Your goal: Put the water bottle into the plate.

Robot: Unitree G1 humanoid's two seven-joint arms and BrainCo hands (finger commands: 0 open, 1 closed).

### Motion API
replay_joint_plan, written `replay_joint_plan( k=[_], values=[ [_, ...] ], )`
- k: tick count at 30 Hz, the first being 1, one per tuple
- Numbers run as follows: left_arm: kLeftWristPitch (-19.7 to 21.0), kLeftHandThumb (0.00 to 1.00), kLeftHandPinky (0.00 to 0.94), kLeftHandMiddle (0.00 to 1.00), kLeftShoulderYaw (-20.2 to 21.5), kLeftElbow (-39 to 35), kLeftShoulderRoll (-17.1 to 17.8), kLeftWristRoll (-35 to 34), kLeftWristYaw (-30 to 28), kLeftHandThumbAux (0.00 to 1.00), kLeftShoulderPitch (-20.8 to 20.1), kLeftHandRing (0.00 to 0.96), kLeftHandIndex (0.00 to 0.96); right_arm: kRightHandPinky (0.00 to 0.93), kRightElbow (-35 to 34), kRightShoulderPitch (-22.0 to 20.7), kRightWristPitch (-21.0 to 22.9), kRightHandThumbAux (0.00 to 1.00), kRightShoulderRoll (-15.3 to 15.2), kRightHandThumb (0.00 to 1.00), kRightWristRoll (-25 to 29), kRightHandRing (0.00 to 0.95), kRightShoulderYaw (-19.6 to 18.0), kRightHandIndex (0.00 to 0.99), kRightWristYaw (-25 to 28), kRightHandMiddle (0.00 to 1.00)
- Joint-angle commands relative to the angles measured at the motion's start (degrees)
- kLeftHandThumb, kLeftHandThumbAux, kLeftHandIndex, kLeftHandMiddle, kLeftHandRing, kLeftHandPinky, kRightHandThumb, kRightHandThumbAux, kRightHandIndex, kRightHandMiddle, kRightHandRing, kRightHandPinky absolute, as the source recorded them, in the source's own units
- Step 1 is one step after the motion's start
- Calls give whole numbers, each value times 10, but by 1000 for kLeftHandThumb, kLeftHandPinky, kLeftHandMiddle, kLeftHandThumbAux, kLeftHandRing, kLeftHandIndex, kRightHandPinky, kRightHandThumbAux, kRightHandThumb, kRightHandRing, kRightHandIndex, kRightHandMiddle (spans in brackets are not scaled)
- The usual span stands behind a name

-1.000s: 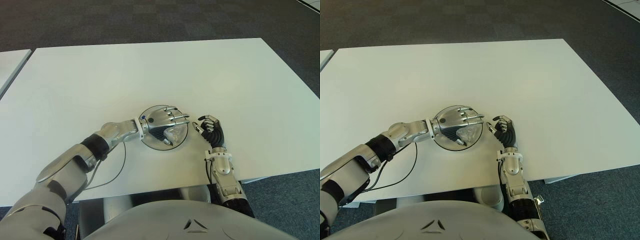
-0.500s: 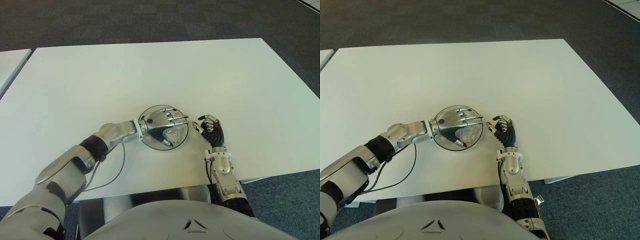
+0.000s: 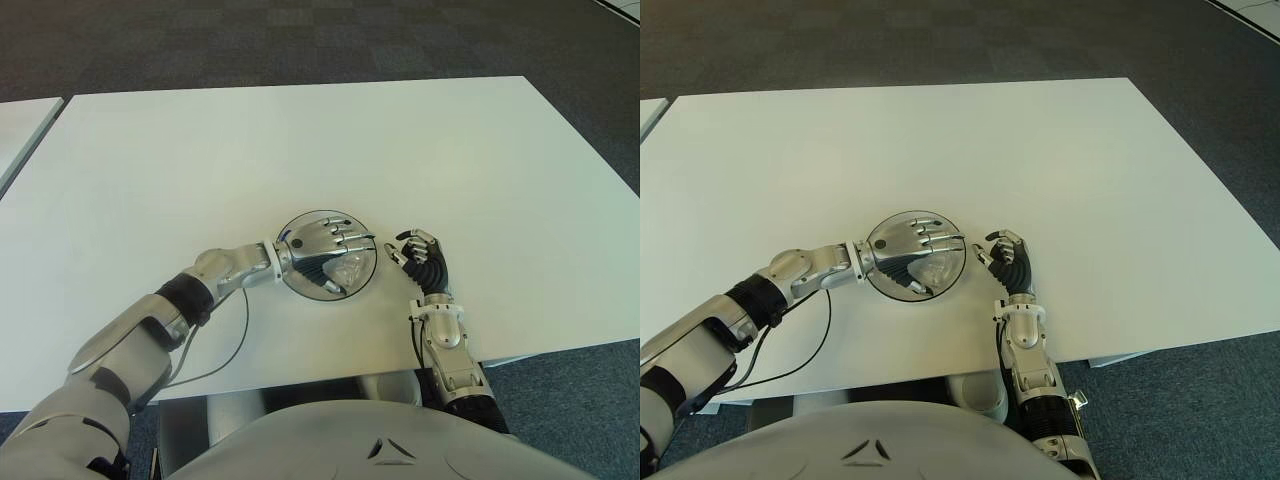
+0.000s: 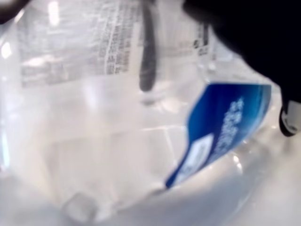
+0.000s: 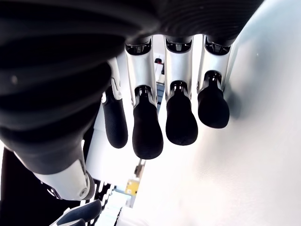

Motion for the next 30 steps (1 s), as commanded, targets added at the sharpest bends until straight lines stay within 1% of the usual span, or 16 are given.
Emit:
replay_joint_plan(
  k=[1, 5, 12, 16, 24, 30],
  values=[
    [-25, 110, 0, 0, 16, 17, -1, -27, -6, 355, 10, 0, 0, 727, 6, -1, -1, 729, -1, 705, 0, 735, -1, 436, 0, 740],
    [-38, 123, 0, 0, 28, 19, -3, -43, -10, 357, 11, 0, 0, 727, 5, -2, 0, 728, -1, 706, -1, 736, -1, 436, 0, 740],
    [-48, 132, 0, 0, 48, 9, -2, -57, -13, 358, 14, 0, 0, 734, 2, 0, 1, 729, -1, 706, -4, 739, -1, 436, -3, 743],
    [-51, 121, 0, 0, 59, 5, -3, -64, -12, 355, 18, 0, 0, 743, 1, 1, 3, 728, -1, 706, -5, 745, -1, 436, -3, 750],
    [-61, 79, 0, 0, 84, -8, 2, -92, -35, 349, 23, 0, 0, 743, 0, 0, 5, 729, -1, 706, -6, 740, -1, 436, -3, 745],
    [-64, 83, 0, 0, 101, -21, 3, -104, -42, 347, 31, 0, 0, 729, 0, 0, 9, 728, 0, 706, -8, 732, -2, 436, -3, 738]
  ],
)
